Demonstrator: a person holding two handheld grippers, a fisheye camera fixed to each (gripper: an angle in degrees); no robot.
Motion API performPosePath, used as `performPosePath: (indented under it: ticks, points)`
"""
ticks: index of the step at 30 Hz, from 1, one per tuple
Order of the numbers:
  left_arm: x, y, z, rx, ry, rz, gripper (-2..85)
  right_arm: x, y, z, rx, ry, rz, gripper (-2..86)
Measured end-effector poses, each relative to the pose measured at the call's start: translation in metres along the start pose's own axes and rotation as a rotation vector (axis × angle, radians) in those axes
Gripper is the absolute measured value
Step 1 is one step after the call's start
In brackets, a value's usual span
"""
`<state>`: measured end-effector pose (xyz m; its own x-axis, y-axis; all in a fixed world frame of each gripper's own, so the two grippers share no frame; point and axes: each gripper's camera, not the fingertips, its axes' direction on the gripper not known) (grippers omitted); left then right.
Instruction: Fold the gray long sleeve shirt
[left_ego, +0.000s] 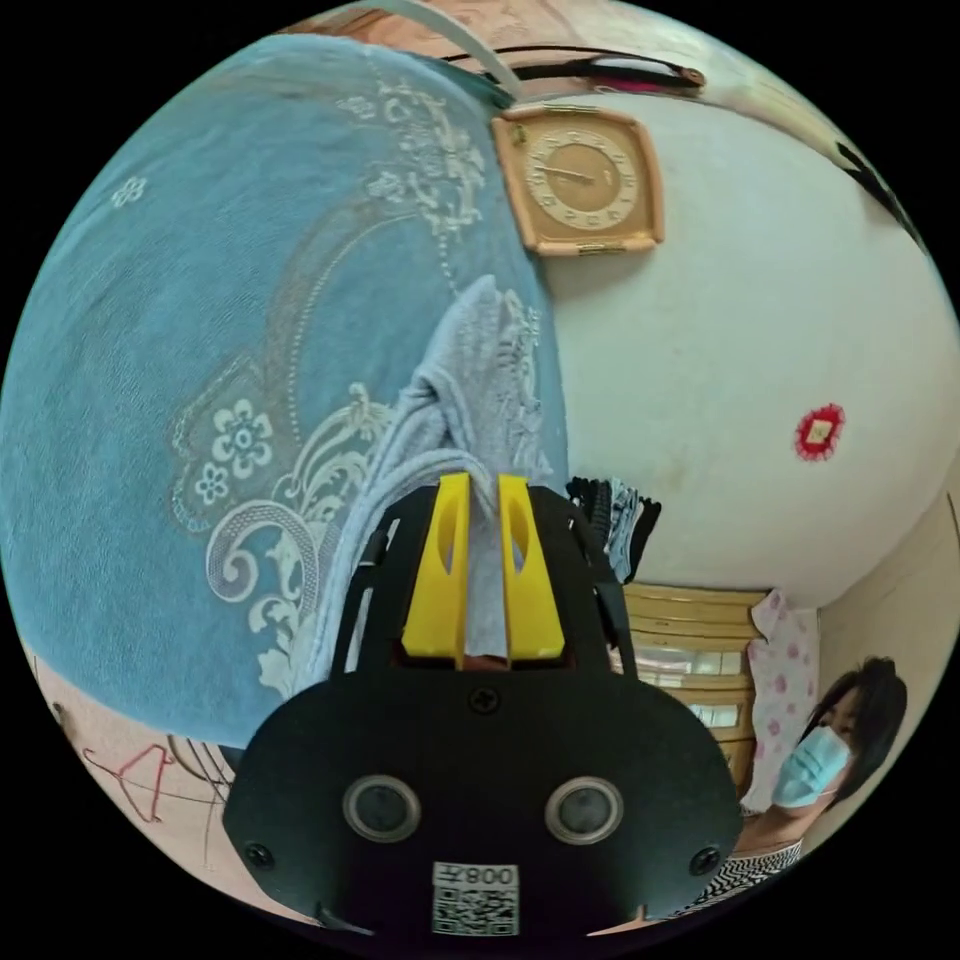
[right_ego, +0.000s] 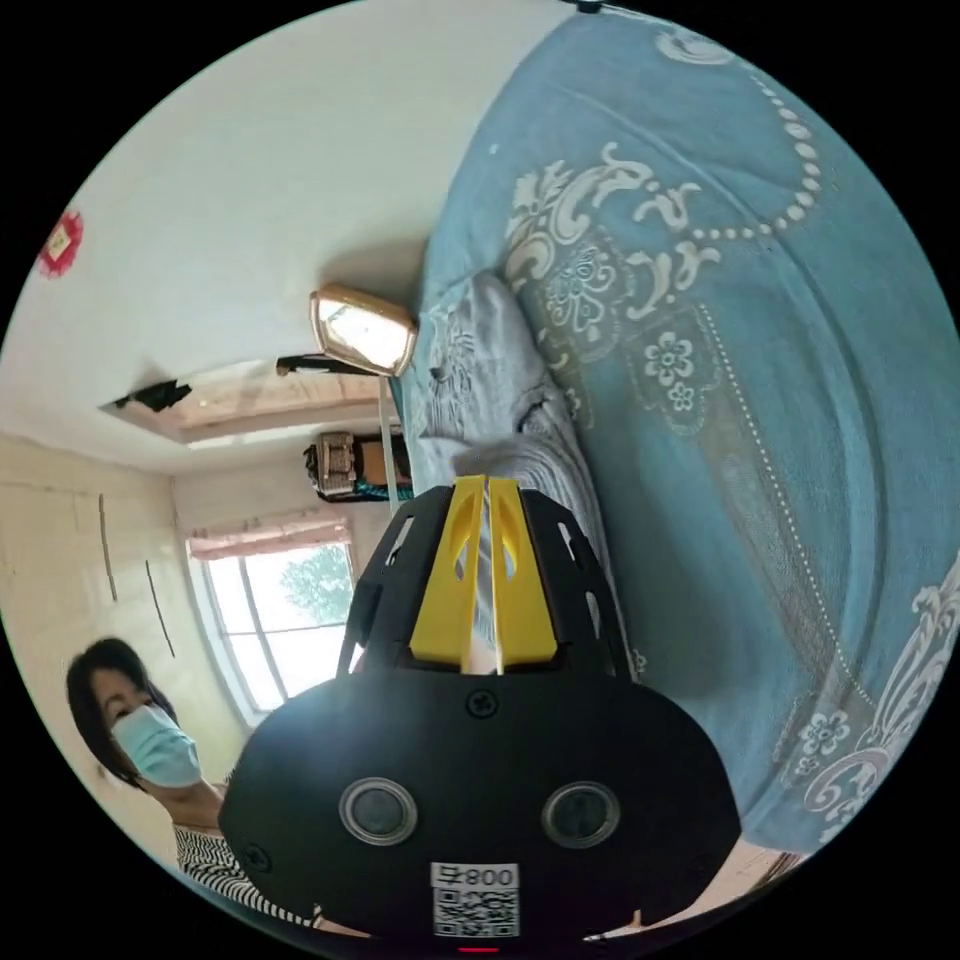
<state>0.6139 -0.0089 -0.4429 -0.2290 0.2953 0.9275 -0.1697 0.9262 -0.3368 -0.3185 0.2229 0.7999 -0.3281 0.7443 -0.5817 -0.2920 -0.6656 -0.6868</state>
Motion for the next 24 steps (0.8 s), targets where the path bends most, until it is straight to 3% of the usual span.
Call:
performPosePath:
  ticks: [5, 16, 21, 24]
  points:
    - [0.015, 0.015, 0.007, 0.028, 0.002, 0.089, 6.4, -0.031, 0.019, 0.016, -0.009, 0.120, -0.145, 1.7]
    - [0.131, 0.024, 0.111, -0.209, -0.463, 0.527, 7.8, -0.129, 0.036, 0.139, -0.162, 0.738, -0.591, 5.2]
    - [0.150, 0.020, 0.164, -0.260, -0.663, 0.598, 5.4, -0.131, 0.036, 0.192, -0.210, 0.923, -0.643, 3.0]
    - [0.156, 0.021, 0.169, -0.246, -0.654, 0.599, 3.3, -0.125, 0.040, 0.207, -0.207, 0.957, -0.629, 1.7]
